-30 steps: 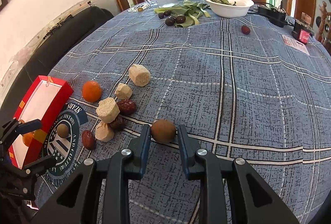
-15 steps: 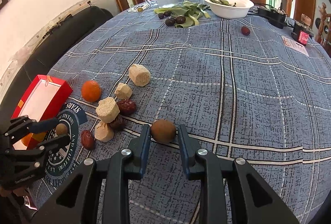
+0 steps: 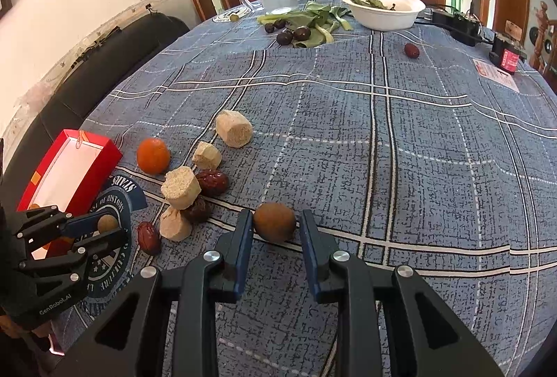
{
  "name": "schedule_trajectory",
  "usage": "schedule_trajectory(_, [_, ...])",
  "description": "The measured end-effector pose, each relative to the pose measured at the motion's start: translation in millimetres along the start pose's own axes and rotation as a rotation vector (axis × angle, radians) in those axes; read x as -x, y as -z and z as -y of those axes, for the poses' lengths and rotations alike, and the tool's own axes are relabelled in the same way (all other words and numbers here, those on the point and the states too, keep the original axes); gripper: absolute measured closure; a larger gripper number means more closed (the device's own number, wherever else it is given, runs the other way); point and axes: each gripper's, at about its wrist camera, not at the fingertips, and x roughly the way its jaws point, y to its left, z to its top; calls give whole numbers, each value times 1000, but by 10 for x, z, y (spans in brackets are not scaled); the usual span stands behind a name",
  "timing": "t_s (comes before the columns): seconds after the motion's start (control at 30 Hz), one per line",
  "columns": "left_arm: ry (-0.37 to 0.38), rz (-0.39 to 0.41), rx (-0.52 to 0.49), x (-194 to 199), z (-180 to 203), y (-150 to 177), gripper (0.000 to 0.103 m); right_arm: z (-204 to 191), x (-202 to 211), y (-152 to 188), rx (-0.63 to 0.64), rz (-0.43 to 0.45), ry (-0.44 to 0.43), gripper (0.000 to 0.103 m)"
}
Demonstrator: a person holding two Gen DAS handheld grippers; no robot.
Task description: Organize fruits
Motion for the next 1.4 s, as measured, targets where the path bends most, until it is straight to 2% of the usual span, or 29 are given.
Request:
schedule_trajectory(0.2, [-11, 12, -13, 16, 41, 19, 79, -23, 38, 7, 18, 26, 13, 79])
schedule_trajectory(0.37, [7, 28, 6, 86, 56, 67, 79, -6, 196, -17, 8, 106, -3, 80])
schedule_trajectory(0.5, [38, 71, 30, 285, 68, 116, 79, 41, 275, -26, -13, 148, -3, 79])
schedule_trajectory(0.67, [69, 123, 44, 555, 107, 211, 79, 53, 272, -49, -23, 163, 40, 79])
schedule_trajectory(0.8, [57, 162, 54, 716, 85, 270, 79, 98, 256, -61, -35, 168, 68, 79])
schedule_trajectory(1.23, [22, 195, 168, 840, -382, 524, 79, 130, 291, -34, -40, 214, 133, 79])
schedule_trajectory(1.4, [-22, 221, 214, 957, -664, 619, 79, -103, 257, -34, -33, 163, 41, 80])
